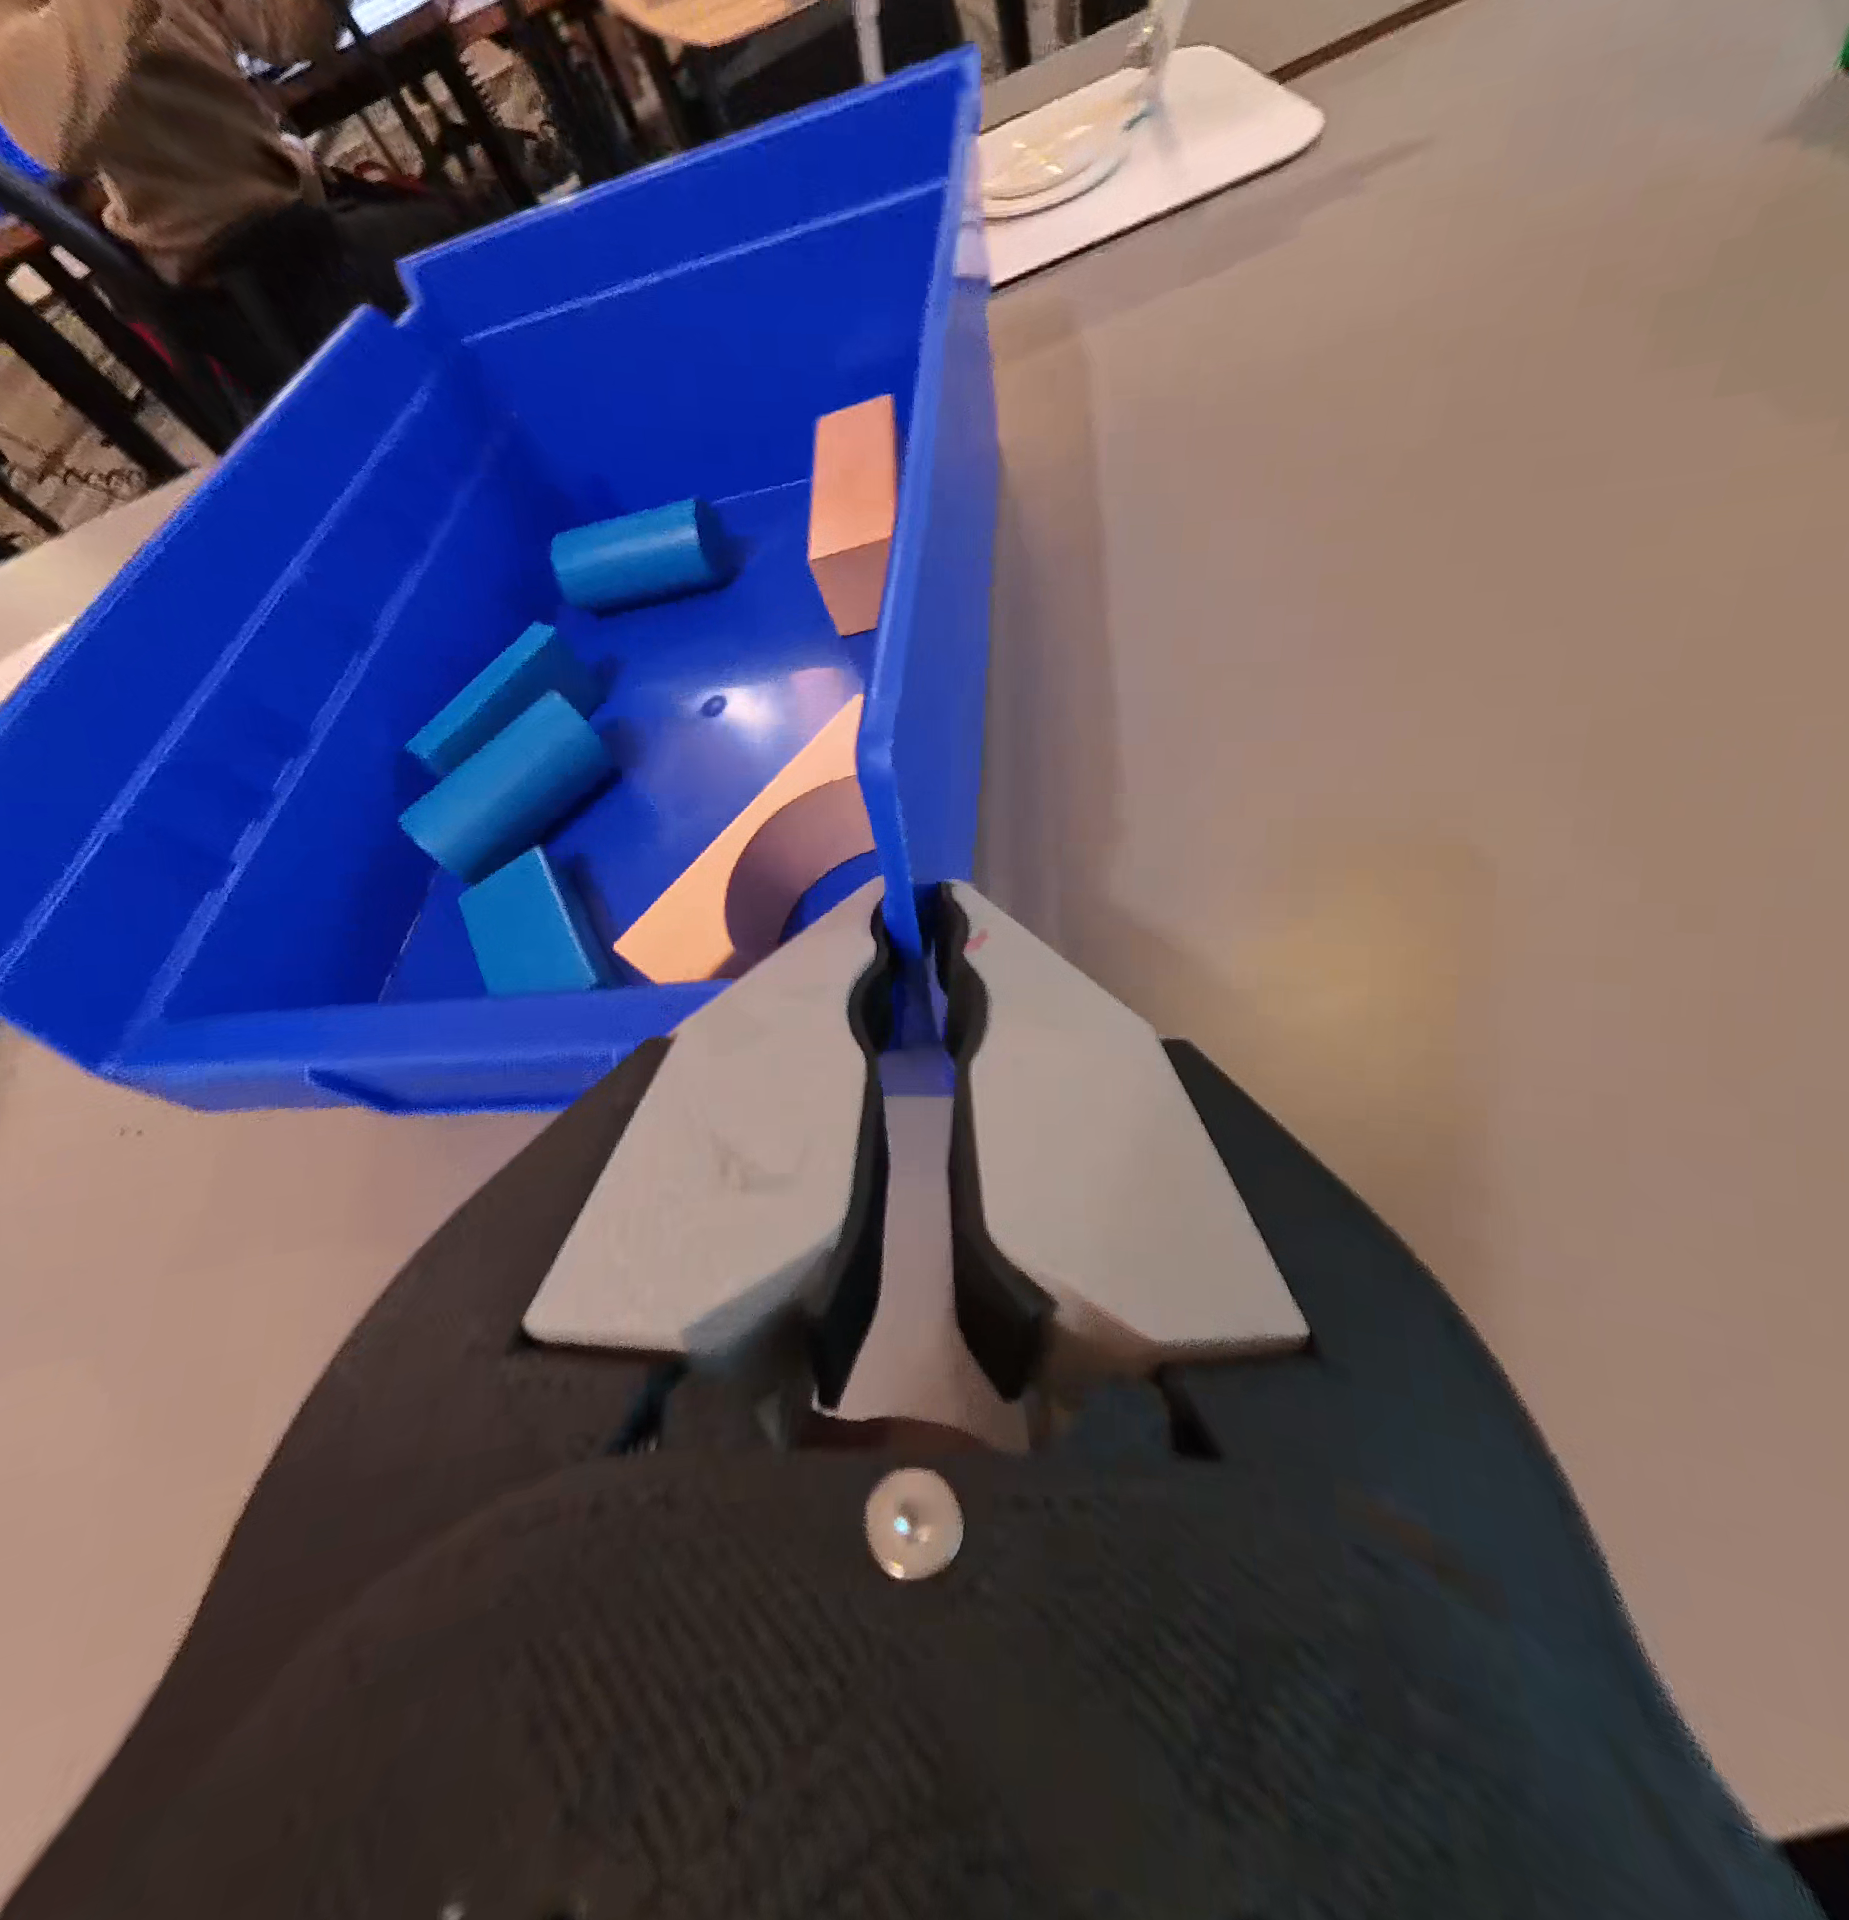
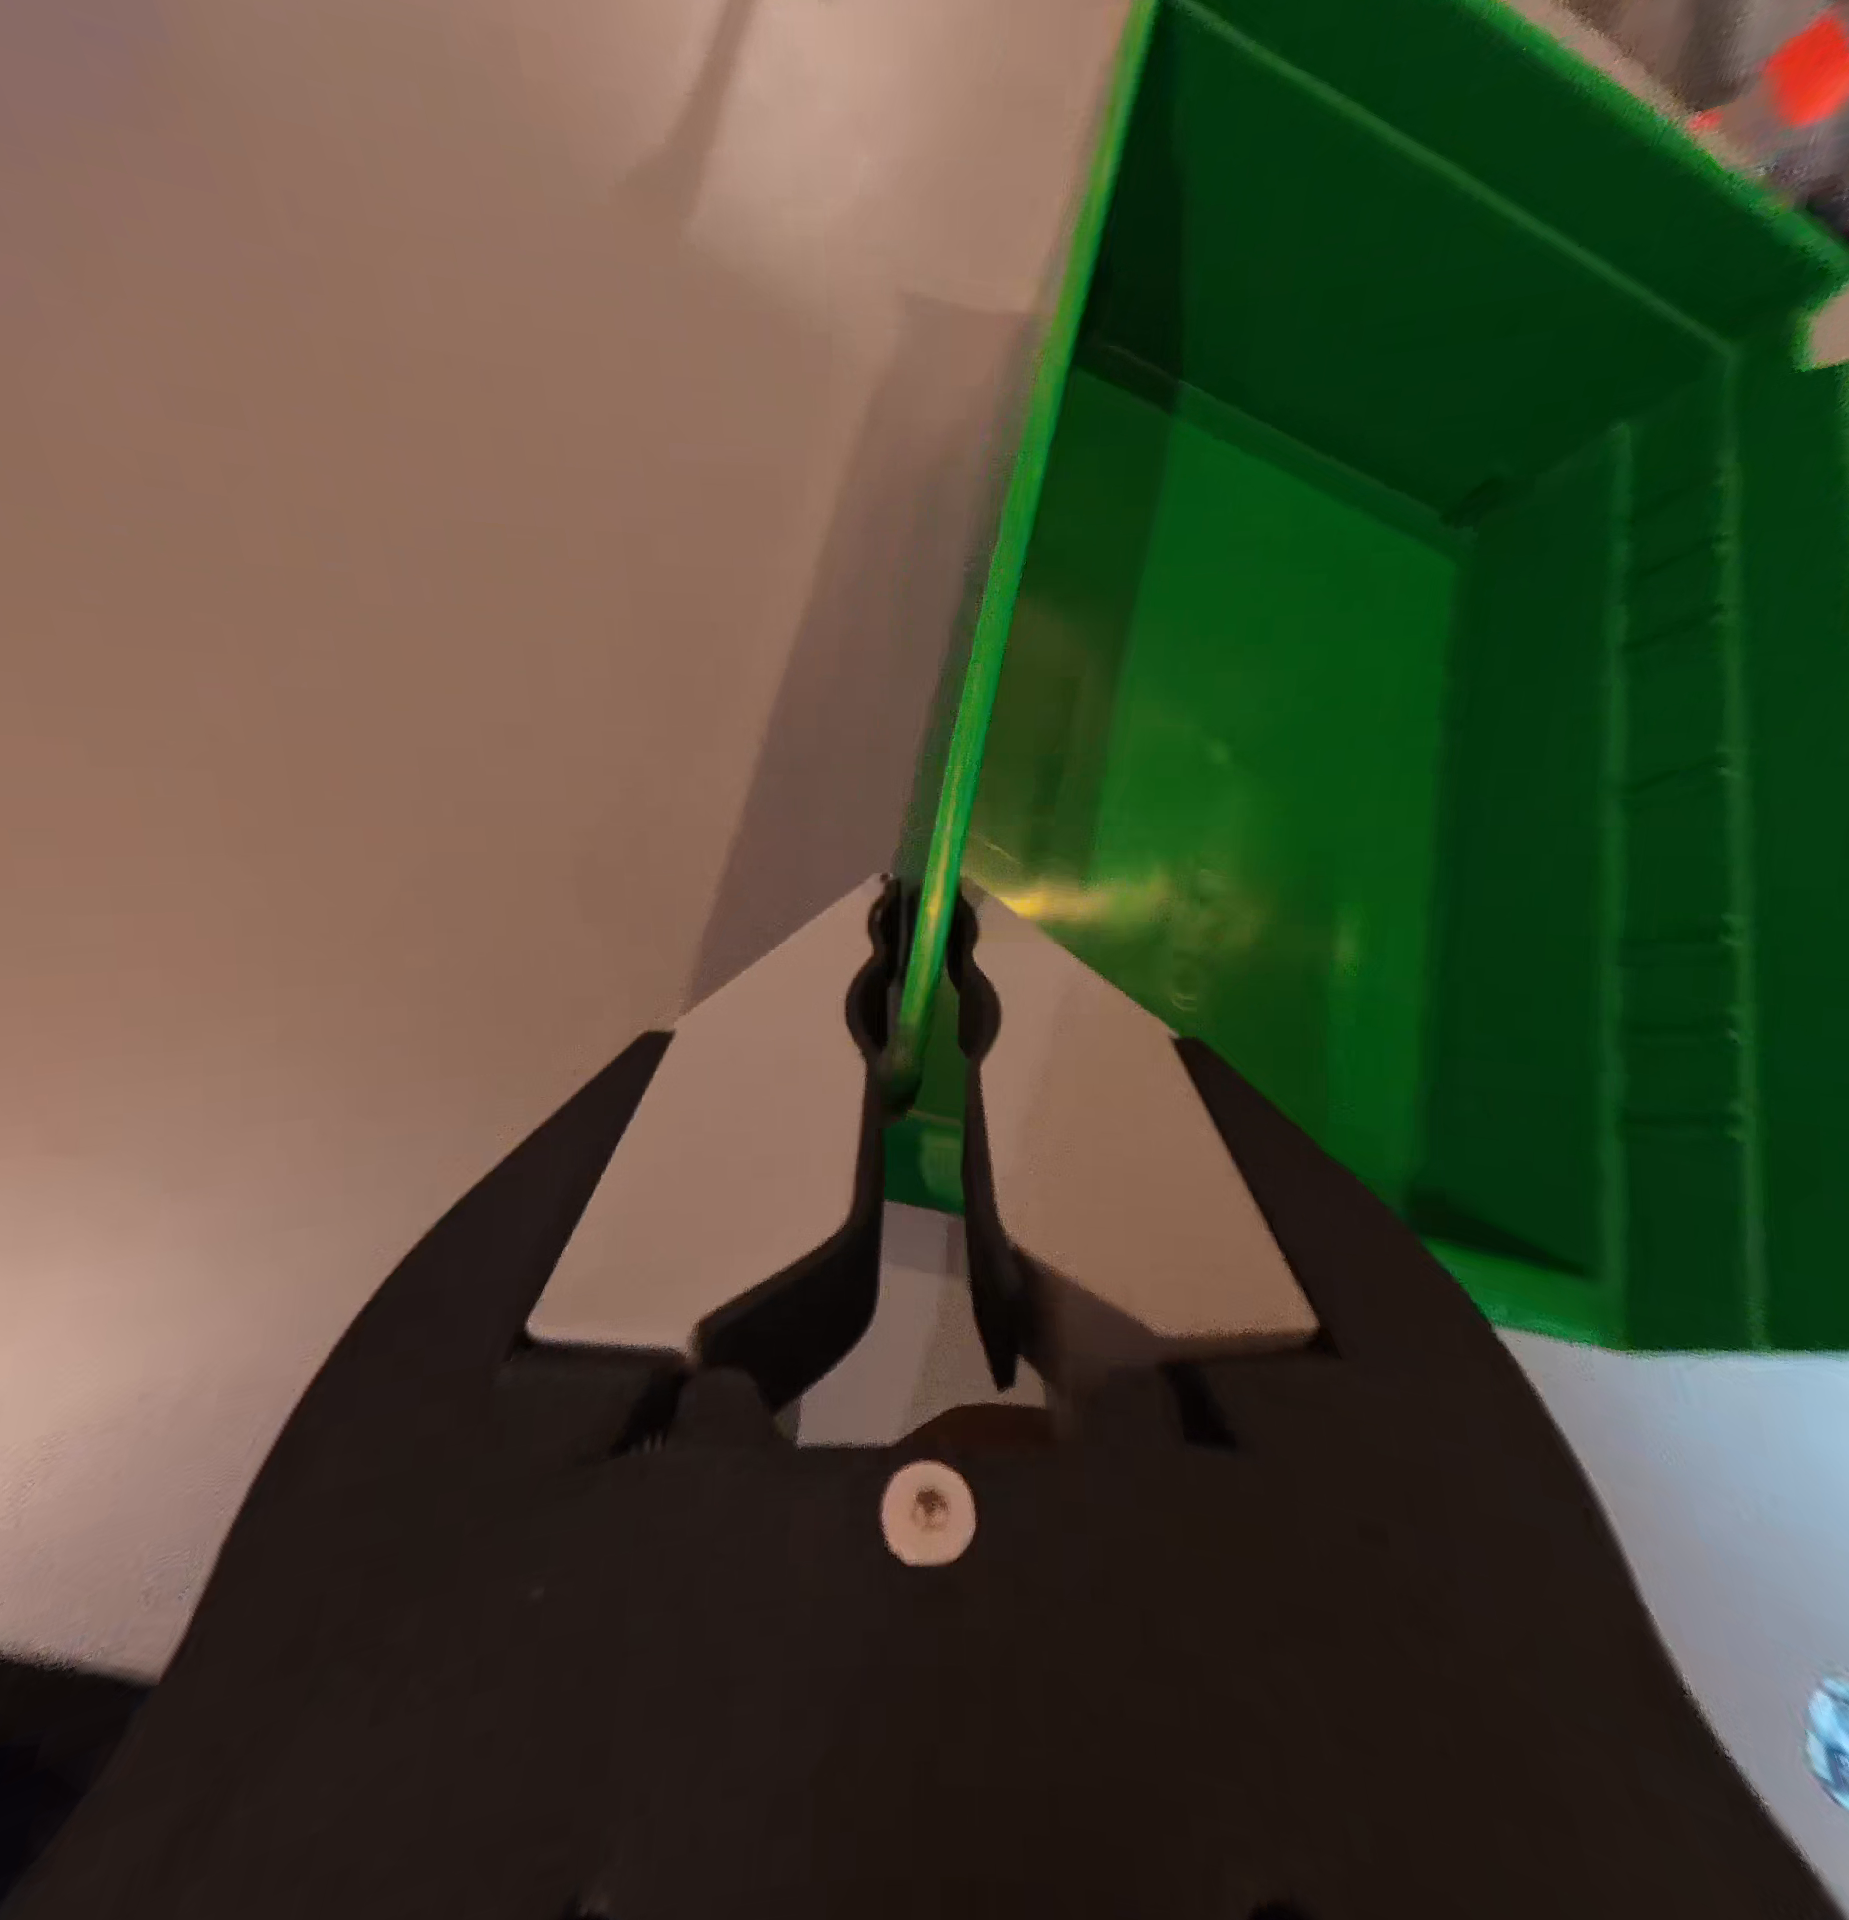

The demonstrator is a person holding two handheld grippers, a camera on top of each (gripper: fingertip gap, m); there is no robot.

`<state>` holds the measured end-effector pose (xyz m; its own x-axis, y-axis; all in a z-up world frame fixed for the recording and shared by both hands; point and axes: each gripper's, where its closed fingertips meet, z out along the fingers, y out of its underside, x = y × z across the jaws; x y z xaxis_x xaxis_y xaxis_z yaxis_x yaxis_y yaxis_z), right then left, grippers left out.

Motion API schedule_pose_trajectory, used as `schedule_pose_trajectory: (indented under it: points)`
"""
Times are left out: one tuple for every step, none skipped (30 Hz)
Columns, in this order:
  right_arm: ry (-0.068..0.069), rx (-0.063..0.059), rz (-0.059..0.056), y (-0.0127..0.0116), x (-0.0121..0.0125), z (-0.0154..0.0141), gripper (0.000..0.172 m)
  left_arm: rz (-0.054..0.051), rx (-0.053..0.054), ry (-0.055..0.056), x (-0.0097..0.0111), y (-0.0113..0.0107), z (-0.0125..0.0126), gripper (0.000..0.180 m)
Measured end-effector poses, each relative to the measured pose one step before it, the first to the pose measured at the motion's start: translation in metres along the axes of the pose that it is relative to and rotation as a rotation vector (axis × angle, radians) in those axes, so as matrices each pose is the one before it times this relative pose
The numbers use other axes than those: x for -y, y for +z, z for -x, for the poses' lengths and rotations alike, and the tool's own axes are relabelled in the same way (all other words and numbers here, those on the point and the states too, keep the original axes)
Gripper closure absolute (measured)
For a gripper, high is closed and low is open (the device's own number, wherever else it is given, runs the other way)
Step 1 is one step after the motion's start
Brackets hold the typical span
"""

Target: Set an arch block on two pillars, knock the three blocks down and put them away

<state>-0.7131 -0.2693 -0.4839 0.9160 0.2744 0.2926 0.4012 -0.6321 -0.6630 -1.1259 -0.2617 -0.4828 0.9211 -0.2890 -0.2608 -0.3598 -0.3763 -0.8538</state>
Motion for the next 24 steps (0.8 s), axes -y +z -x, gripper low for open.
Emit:
schedule_pose_trajectory:
  points:
    - [-0.0125,-0.0386,0.0019,0.00229,0.00081,-0.00410,0.167,-0.0031,0.0109,-0.0142,0.00024,-0.00274,0.00563,0.178]
    - [-0.0022,-0.0196,-0.0013,0.00180,0.00110,-0.00192,0.167,-0.0077,0.0133,-0.0129,0.00112,-0.00222,0.00466,0.178]
    - [0.0053,-0.0137,0.0059,0.00114,0.00036,-0.00232,0.166,-0.0054,0.0147,-0.0070,0.00075,-0.00131,0.00348,0.177]
    - [0.0071,-0.0190,0.0130,0.00058,-0.00063,-0.00399,0.167,-0.0011,0.0134,-0.0022,-0.00011,-0.00048,0.00209,0.177]
    - [0.0100,-0.0144,0.0107,0.00083,-0.00086,-0.00428,0.166,0.0005,0.0090,-0.0038,-0.00096,0.00045,0.00052,0.177]
    - [0.0143,0.0001,0.0053,0.00121,-0.00070,-0.00329,0.166,0.0007,0.0054,-0.0064,-0.00183,0.00124,-0.00067,0.177]
    - [0.0144,0.0014,0.0001,0.00124,-0.00052,-0.00388,0.167,0.0002,0.0073,-0.0041,-0.00250,0.00194,-0.00137,0.177]
    - [0.0142,-0.0022,0.0036,0.00140,-0.00135,-0.00483,0.167,-0.0002,0.0086,-0.0008,-0.00274,0.00248,-0.00228,0.177]
    - [0.0136,-0.0083,0.0019,0.00164,-0.00107,-0.00603,0.166,0.0010,0.0015,-0.0061,-0.00286,0.00296,-0.00445,0.177]
    - [0.0166,-0.0084,0.0012,0.00167,-0.00093,-0.00637,0.166,-0.0022,-0.0042,-0.0088,-0.00101,0.00201,-0.00632,0.178]
    - [0.0149,-0.0040,0.0056,0.00171,-0.00149,-0.00537,0.166,-0.0072,-0.0054,0.0042,0.00185,-0.00001,-0.00697,0.178]
    - [0.0086,-0.0001,0.0072,0.00103,-0.00174,-0.00361,0.166,-0.0103,-0.0147,0.0121,0.00282,-0.00140,-0.00824,0.178]
    - [-0.0016,0.0079,0.0104,-0.00014,-0.00205,-0.00063,0.166,-0.0158,-0.0231,0.0087,0.00336,-0.00188,-0.00883,0.178]
    - [-0.0097,0.0078,0.0098,-0.00152,-0.00147,0.00073,0.166,-0.0119,-0.0174,0.0122,0.00288,-0.00198,-0.00732,0.175]
    - [-0.0108,0.0054,0.0102,-0.00214,-0.00110,0.00096,0.166,-0.0056,-0.0077,0.0151,0.00213,-0.00190,-0.00485,0.173]
    - [-0.0086,0.0104,0.0078,-0.00192,-0.00132,0.00222,0.166,-0.0006,-0.0090,0.0154,0.00110,-0.00170,-0.00398,0.168]
    - [-0.0077,0.0146,0.0092,-0.00214,-0.00206,0.00305,0.166,0.0014,-0.0139,0.0088,0.00088,-0.00192,-0.00342,0.159]
    - [-0.0137,0.0143,0.0140,-0.00282,-0.00312,0.00303,0.166,-0.0019,-0.0199,-0.0046,0.00186,-0.00214,-0.00302,0.149]
    - [-0.0148,0.0097,0.0153,-0.00393,-0.00305,0.00213,0.166,-0.0021,-0.0301,-0.0160,0.00235,-0.00238,-0.00354,0.139]
    - [-0.0164,0.0031,-0.0042,-0.00574,0.00009,0.00077,0.166,-0.0001,-0.0341,-0.0214,0.00274,-0.00244,-0.00322,0.133]
    - [-0.0070,-0.0011,-0.0310,-0.00832,0.00462,-0.00038,0.162,-0.0017,-0.0277,-0.0216,0.00300,-0.00275,-0.00160,0.127]
    - [0.0048,0.0044,-0.0451,-0.01006,0.00755,-0.00007,0.156,-0.0032,-0.0190,-0.0162,0.00305,-0.00319,-0.00016,0.121]
    - [0.0061,0.0164,-0.0511,-0.01052,0.00873,0.00226,0.152,-0.0035,-0.0091,-0.0075,0.00260,-0.00347,0.00148,0.117]
    - [0.0036,0.0182,-0.0494,-0.01002,0.00900,0.00364,0.148,-0.0050,0.0034,-0.0001,0.00217,-0.00352,0.00333,0.115]
